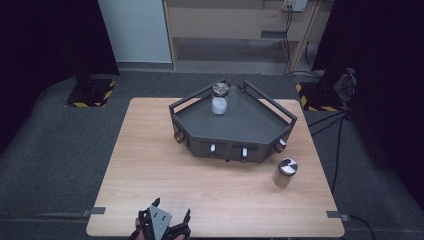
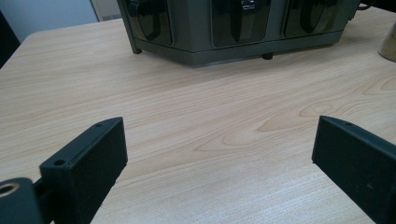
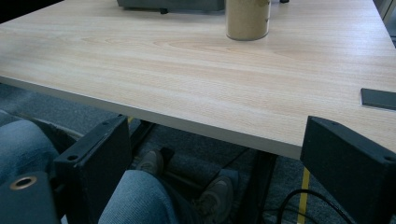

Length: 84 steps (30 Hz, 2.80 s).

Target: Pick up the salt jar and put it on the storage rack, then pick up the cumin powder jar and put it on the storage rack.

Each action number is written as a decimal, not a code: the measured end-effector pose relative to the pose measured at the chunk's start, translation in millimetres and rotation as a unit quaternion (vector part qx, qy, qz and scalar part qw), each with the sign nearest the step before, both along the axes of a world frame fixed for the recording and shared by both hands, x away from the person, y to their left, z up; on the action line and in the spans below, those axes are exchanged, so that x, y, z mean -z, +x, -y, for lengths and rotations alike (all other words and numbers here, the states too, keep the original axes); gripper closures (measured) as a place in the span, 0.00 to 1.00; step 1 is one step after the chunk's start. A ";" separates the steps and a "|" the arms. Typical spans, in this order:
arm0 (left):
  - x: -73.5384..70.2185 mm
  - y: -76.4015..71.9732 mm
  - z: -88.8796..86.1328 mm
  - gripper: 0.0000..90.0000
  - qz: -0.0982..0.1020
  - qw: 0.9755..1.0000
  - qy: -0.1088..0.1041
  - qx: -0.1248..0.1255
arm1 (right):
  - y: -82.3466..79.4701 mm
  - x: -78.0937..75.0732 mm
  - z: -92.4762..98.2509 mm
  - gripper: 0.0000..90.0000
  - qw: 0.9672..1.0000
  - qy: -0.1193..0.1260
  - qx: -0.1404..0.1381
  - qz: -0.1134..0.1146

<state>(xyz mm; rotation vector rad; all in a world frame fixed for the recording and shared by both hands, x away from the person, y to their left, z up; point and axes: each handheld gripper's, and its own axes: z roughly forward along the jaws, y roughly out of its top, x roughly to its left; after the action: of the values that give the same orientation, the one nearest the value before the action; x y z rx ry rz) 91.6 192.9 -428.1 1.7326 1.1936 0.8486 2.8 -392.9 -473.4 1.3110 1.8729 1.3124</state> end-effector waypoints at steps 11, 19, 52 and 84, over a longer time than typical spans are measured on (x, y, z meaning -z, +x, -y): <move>1.7 -4.5 -1.8 0.03 0.018 1.000 -0.014 -0.009 | -3.3 -3.2 -3.9 0.10 1.000 0.001 0.001 0.013; 1.2 -4.2 -2.9 0.03 0.019 0.999 -0.024 -0.015 | -11.1 -25.1 -5.1 0.10 0.998 0.002 -0.007 0.055; 1.3 2.0 -10.9 0.03 0.016 0.999 -0.037 -0.008 | 115.8 -70.9 -29.7 0.10 0.995 -0.043 -0.002 0.089; 1.2 2.8 -14.6 0.03 0.013 0.999 -0.045 -0.006 | 189.4 -25.8 -50.7 0.12 0.998 -0.050 0.019 0.039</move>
<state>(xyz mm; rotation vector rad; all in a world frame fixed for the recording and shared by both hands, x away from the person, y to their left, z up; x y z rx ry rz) 94.5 207.5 -429.3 1.6399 1.2073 0.8100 192.2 -342.2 -447.6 1.2205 1.8266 1.2180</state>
